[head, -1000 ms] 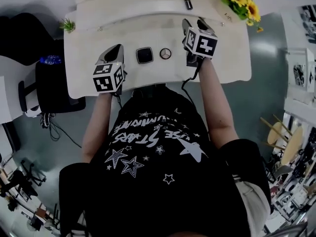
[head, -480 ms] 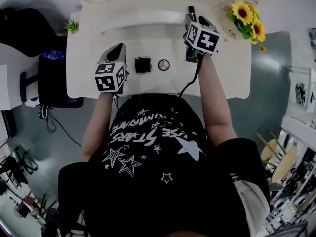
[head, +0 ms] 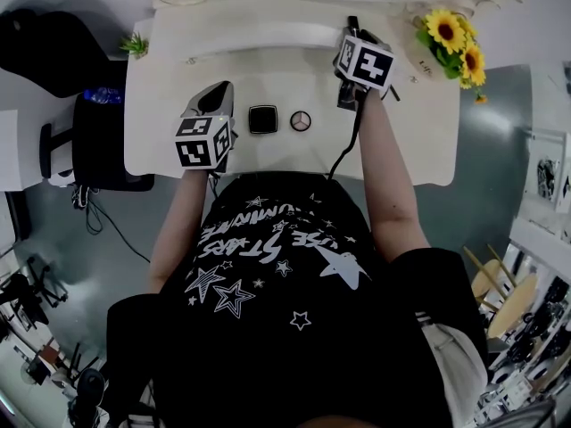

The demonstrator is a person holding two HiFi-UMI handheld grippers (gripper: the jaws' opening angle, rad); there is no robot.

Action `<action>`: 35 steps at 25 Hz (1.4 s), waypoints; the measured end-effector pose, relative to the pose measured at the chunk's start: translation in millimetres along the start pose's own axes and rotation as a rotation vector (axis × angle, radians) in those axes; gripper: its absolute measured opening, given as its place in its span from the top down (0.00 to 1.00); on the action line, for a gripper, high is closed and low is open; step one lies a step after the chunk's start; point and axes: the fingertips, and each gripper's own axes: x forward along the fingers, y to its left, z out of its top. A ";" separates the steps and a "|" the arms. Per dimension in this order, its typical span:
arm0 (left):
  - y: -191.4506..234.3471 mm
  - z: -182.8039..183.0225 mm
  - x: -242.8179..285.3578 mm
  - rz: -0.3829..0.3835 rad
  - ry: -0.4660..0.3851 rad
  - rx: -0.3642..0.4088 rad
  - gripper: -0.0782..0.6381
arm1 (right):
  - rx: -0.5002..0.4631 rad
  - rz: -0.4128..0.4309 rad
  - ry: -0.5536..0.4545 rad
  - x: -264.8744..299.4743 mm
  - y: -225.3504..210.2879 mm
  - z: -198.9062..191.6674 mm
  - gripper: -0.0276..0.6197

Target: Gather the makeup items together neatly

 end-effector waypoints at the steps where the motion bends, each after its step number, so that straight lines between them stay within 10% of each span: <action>1: -0.4 0.2 -0.1 -0.004 -0.003 0.001 0.89 | -0.001 -0.009 0.002 0.4 -1.4 -0.4 0.75; 18: -0.4 -0.2 -5.1 -0.044 0.001 0.028 0.89 | 0.014 -0.016 -0.045 -29.6 1.2 0.1 0.76; 35: -10.6 -31.3 -30.4 -0.139 0.041 0.070 0.89 | 0.093 -0.064 -0.022 -99.1 16.3 -83.3 0.76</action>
